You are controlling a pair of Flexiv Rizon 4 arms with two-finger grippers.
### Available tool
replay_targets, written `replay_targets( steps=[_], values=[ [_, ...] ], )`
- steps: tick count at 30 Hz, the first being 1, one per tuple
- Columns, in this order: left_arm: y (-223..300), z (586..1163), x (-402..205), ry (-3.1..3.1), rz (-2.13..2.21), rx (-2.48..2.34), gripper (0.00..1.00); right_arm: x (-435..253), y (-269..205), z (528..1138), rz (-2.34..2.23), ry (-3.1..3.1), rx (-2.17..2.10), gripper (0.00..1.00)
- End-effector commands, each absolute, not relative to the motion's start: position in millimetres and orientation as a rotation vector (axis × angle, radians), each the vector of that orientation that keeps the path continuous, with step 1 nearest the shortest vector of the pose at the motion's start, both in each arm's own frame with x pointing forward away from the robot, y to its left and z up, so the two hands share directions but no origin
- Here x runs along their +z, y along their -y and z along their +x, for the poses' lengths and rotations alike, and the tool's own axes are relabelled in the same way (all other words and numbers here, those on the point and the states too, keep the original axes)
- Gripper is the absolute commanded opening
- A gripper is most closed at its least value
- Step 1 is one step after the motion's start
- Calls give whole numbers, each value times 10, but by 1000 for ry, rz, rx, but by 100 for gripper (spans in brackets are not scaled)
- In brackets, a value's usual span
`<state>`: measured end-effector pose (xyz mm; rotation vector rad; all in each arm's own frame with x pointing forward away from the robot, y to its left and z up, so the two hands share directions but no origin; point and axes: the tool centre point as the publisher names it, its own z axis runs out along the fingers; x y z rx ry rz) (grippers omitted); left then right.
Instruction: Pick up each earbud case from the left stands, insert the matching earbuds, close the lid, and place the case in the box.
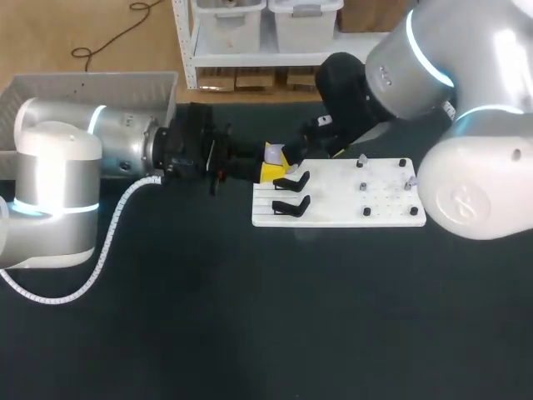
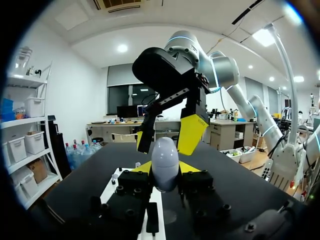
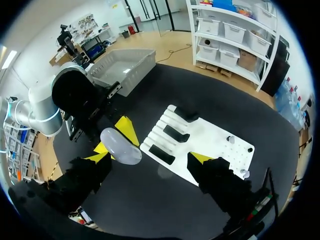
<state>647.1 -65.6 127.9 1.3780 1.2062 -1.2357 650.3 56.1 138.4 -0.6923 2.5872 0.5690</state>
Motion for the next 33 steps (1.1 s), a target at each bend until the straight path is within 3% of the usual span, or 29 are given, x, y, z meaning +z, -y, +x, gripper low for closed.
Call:
replay_targets(
  steps=[1, 14, 23, 33],
  values=[
    [659, 6473, 1272, -1204, 1380, -1239, 0, 1393, -555, 6548, -691, -2588, 572, 100],
    [659, 6473, 1272, -1204, 1380, -1239, 0, 1738, -329, 6668, -659, -2476, 469, 100],
    [659, 6473, 1272, -1204, 1380, -1239, 0, 1799, 235, 6740, -646, -2553, 116, 100],
    [659, 6473, 1272, -1204, 1380, -1239, 0, 1360, 875, 6732, -609, -2757, -256, 100]
  ],
)
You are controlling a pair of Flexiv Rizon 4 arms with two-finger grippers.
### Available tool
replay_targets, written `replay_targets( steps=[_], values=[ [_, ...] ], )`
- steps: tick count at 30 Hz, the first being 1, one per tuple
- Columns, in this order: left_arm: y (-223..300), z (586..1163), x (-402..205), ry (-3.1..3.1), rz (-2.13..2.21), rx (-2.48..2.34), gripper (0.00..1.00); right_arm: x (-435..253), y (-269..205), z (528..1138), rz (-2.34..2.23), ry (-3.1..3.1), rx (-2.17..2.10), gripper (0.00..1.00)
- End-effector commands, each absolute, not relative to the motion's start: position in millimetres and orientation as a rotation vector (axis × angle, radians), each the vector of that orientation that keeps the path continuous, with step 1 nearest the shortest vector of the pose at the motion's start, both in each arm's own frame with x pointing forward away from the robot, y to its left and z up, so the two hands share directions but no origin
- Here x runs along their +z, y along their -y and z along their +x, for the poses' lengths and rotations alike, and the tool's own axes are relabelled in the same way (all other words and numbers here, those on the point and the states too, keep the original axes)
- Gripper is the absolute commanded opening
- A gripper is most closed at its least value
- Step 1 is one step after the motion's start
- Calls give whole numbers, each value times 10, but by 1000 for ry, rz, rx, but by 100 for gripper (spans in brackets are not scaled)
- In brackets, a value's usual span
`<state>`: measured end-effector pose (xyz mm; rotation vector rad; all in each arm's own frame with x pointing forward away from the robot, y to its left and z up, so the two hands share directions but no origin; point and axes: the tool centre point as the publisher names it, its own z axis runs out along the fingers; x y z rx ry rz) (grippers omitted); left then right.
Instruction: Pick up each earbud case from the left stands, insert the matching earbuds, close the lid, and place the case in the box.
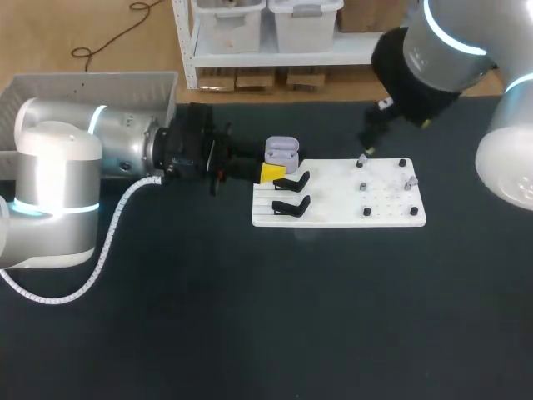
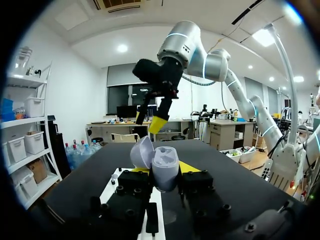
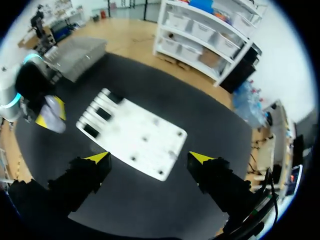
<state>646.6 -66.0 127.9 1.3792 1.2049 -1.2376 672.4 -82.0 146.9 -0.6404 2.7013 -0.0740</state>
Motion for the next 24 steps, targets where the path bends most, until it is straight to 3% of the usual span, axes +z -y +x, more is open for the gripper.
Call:
replay_targets(
  steps=[1, 12, 24],
  values=[
    [659, 6473, 1272, -1204, 1380, -1239, 0, 1301, 929, 6727, -614, -2778, -279, 100],
    [659, 6473, 1272, -1204, 1380, -1239, 0, 906, 1223, 6697, -644, -2911, -277, 100],
    [659, 6473, 1272, -1204, 1380, -1239, 0, 705, 1370, 6777, -767, -2900, -151, 86]
  ],
)
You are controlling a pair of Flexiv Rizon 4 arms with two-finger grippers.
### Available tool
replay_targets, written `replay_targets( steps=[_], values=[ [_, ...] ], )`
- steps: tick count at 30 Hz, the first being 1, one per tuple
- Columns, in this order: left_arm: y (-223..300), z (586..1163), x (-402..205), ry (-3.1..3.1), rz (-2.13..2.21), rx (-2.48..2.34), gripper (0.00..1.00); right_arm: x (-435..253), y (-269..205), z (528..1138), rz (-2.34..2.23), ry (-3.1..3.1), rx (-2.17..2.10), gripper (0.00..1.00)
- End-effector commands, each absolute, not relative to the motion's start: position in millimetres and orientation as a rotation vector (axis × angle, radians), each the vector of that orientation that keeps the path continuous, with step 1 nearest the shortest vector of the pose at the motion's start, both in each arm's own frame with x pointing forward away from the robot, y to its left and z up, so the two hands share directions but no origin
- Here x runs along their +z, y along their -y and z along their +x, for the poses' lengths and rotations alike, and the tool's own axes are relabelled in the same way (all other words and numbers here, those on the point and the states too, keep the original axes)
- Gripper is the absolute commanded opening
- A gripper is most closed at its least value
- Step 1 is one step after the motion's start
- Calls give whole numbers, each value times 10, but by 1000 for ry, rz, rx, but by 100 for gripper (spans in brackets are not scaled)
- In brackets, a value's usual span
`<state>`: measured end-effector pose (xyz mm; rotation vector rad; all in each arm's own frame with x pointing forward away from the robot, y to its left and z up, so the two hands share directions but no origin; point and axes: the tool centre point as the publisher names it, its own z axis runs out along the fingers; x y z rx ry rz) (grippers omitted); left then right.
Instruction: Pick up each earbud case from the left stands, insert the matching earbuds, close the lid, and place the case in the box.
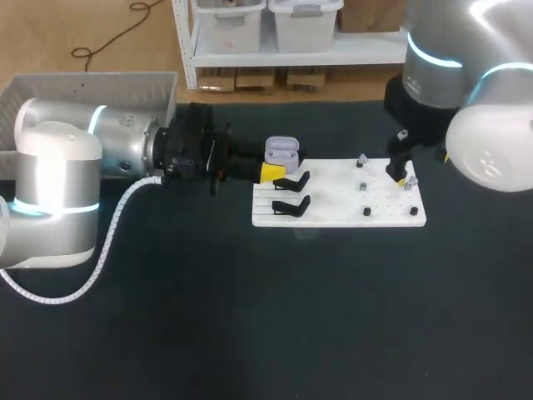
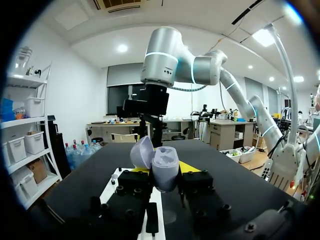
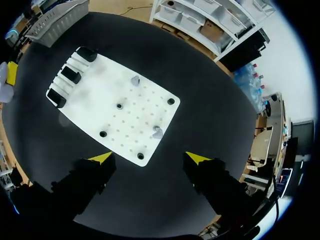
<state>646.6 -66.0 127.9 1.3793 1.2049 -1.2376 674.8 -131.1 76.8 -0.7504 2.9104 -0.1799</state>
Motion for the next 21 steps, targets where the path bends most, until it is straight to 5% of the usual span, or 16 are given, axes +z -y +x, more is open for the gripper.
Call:
replay_targets(
  steps=[1, 16, 21],
  values=[
    [659, 6473, 1272, -1204, 1380, -1239, 0, 689, 1380, 6789, -775, -2897, -148, 85],
    [659, 6473, 1272, -1204, 1380, -1239, 0, 427, 1466, 6894, -910, -2871, -103, 51],
    [659, 6473, 1272, -1204, 1380, -1239, 0, 376, 1465, 6921, -966, -2863, -90, 49]
  ],
)
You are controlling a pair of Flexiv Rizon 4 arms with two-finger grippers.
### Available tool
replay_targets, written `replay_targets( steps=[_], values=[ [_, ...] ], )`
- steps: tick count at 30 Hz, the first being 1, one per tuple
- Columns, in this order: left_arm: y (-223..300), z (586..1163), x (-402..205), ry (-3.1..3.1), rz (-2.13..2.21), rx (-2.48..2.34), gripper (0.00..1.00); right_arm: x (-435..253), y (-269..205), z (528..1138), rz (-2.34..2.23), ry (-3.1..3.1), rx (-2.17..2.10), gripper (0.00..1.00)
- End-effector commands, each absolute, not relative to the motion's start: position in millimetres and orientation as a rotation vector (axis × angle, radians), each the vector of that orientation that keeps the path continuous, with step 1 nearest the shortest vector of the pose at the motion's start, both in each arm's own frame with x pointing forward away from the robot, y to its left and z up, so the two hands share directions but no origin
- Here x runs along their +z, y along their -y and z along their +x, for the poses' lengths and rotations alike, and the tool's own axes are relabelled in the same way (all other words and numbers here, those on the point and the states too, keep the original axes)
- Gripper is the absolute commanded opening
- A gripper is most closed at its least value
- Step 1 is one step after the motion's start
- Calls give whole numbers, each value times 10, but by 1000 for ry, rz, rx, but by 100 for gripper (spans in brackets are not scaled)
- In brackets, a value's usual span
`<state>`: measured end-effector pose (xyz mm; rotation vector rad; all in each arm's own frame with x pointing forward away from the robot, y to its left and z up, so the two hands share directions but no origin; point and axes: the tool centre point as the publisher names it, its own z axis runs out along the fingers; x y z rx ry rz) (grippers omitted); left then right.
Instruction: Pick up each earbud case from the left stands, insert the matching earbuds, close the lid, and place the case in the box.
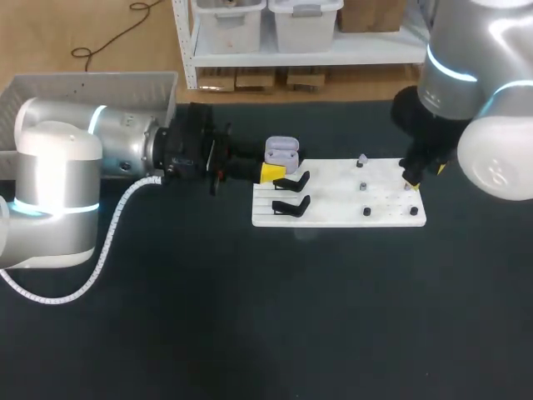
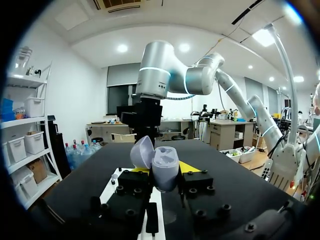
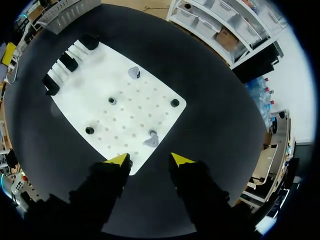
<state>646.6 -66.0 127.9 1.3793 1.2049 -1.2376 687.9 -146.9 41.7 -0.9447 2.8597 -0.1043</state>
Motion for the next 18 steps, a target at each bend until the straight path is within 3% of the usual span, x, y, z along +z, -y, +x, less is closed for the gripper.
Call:
replay_targets(
  steps=[1, 13, 18],
  values=[
    [659, 6473, 1272, -1204, 1380, -1239, 0, 369, 1467, 6922, -971, -2862, -88, 49],
    [659, 6473, 1272, -1204, 1380, -1239, 0, 269, 1483, 6986, -1037, -2852, -65, 53],
    [659, 6473, 1272, -1204, 1380, -1239, 0, 229, 1460, 7025, -1055, -2845, -58, 50]
  ],
)
